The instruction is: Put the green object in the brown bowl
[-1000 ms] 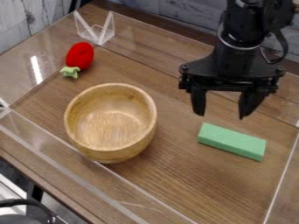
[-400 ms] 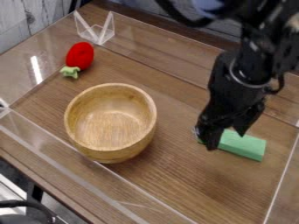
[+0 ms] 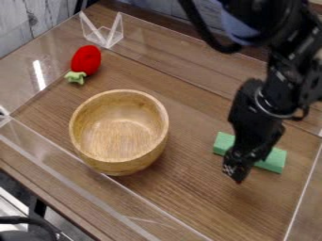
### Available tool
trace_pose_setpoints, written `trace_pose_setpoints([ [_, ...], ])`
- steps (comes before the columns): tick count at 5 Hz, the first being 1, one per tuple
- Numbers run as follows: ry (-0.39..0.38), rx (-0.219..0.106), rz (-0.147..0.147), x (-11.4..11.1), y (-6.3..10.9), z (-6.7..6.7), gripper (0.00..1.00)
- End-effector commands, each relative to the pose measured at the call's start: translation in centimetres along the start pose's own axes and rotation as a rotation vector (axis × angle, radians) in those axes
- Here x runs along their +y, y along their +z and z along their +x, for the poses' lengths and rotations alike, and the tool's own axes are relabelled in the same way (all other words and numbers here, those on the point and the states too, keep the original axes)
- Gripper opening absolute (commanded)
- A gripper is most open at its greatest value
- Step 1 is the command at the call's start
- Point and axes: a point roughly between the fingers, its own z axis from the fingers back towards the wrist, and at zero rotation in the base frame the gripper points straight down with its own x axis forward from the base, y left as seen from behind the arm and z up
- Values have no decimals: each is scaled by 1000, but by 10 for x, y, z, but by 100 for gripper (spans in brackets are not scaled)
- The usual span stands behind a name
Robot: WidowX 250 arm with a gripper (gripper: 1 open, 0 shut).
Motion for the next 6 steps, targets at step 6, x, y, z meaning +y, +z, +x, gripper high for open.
trace_pose_setpoints([
  [6,25,16,-19,-12,-13,-8,100],
])
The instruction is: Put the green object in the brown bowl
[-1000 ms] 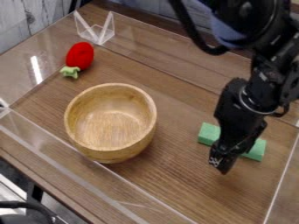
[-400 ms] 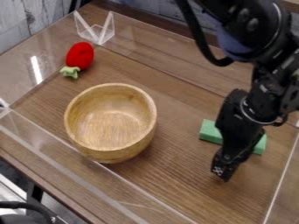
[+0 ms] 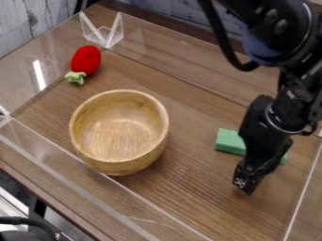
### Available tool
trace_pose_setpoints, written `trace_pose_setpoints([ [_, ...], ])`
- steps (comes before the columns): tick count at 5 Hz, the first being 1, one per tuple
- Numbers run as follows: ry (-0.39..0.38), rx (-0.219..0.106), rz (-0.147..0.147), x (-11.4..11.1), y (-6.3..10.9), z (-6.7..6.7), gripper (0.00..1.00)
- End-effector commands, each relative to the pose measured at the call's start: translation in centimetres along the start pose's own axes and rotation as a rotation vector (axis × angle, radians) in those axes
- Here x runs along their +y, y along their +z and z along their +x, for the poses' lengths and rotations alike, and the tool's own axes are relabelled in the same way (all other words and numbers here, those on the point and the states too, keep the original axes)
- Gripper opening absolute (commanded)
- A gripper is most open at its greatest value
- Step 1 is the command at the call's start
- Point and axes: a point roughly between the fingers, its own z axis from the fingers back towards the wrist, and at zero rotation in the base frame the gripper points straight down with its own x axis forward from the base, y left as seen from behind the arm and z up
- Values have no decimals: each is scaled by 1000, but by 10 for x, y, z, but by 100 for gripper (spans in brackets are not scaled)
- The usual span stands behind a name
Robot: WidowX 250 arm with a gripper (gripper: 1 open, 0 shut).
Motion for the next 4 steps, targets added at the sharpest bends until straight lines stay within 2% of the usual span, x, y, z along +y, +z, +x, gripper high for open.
trace_pose_setpoints([
  [1,9,7,-25,0,2,8,100],
  [3,48,9,-26,-1,1,18,100],
  [4,63,8,-23,-1,2,20,0],
])
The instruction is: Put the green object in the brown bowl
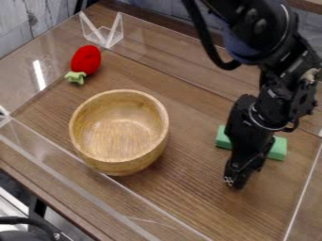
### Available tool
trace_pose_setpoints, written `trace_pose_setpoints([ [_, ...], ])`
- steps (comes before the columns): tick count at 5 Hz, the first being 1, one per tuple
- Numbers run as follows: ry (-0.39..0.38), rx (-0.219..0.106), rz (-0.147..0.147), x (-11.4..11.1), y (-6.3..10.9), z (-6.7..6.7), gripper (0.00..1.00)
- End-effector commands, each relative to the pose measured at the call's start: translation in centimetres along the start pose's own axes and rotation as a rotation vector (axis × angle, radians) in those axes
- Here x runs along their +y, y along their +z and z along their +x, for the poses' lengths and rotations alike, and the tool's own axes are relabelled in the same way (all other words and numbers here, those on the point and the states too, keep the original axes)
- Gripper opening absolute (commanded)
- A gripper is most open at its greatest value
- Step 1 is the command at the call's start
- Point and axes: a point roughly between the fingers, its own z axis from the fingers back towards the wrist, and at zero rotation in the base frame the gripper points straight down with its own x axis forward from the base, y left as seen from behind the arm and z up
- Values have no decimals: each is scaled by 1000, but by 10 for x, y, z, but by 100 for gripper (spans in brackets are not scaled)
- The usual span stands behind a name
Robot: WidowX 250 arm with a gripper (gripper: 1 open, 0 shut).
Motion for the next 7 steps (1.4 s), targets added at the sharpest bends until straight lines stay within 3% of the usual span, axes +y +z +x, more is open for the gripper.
trace_pose_setpoints([
  [1,60,8,-28,-6,10,10,0],
  [2,93,8,-24,-8,10,14,0],
  [5,98,4,-20,-22,9,6,0],
  [7,33,34,-10,-31,32,12,0],
])
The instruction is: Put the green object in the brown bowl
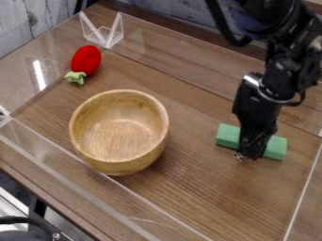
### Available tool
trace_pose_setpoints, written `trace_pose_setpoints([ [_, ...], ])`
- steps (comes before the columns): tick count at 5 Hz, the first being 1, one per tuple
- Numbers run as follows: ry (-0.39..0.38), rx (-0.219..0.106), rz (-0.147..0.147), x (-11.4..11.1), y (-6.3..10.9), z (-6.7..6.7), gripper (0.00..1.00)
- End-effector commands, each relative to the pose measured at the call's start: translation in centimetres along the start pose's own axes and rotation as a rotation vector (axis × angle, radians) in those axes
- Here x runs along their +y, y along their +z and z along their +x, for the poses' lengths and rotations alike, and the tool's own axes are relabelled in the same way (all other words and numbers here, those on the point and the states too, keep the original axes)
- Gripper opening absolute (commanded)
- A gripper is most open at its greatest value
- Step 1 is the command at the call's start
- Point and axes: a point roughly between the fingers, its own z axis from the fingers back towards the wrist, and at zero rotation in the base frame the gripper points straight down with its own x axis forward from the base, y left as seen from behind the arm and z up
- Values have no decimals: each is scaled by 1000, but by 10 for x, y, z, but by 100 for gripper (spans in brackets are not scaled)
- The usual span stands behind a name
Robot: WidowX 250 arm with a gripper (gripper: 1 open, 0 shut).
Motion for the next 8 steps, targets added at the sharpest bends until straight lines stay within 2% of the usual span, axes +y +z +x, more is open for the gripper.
trace_pose_setpoints([
  [1,-30,47,-56,0,42,15,0],
  [2,-45,76,-41,15,63,46,0],
  [3,103,84,-40,19,64,69,0],
  [4,232,81,-34,15,58,61,0],
  [5,182,77,-36,16,50,52,100],
  [6,173,70,-41,15,42,45,0],
  [8,171,68,-42,4,34,40,0],
])
